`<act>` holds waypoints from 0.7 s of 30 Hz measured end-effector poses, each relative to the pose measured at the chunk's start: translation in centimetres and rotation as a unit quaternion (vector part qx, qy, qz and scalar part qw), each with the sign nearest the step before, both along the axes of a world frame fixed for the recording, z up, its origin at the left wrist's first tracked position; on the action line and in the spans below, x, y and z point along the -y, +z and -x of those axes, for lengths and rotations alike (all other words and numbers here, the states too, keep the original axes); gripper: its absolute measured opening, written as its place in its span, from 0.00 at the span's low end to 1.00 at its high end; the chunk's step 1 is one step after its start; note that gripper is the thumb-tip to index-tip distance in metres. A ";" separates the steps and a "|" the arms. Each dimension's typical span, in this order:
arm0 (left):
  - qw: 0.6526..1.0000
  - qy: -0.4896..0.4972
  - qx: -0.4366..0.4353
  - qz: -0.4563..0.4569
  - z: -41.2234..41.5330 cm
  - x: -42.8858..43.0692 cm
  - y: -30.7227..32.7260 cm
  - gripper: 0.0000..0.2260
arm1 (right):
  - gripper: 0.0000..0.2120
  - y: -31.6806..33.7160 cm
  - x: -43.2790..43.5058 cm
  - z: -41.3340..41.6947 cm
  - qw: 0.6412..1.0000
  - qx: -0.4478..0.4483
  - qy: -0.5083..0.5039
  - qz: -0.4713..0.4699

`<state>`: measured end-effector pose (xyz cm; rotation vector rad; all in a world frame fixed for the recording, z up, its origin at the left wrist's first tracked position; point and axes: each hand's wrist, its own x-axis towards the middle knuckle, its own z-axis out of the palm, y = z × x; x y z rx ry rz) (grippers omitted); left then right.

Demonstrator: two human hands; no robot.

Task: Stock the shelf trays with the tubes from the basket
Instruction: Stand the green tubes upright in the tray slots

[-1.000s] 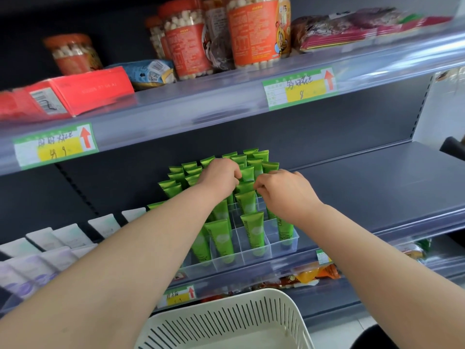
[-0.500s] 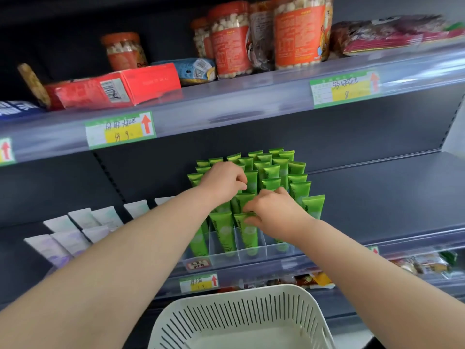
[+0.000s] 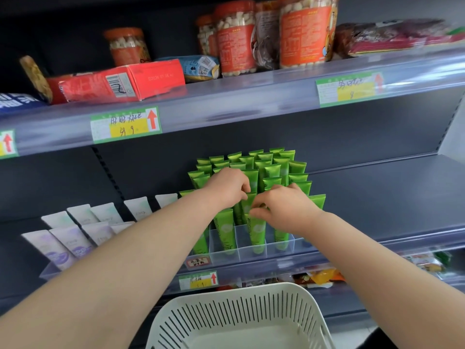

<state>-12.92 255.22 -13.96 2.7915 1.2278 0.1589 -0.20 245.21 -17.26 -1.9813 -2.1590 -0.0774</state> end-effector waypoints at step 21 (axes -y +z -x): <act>0.994 0.090 -0.015 -0.065 -0.3 -2.0 0.6 0.08 | 0.11 0.4 -1.6 -1.6 0.993 -0.024 -0.064 -0.100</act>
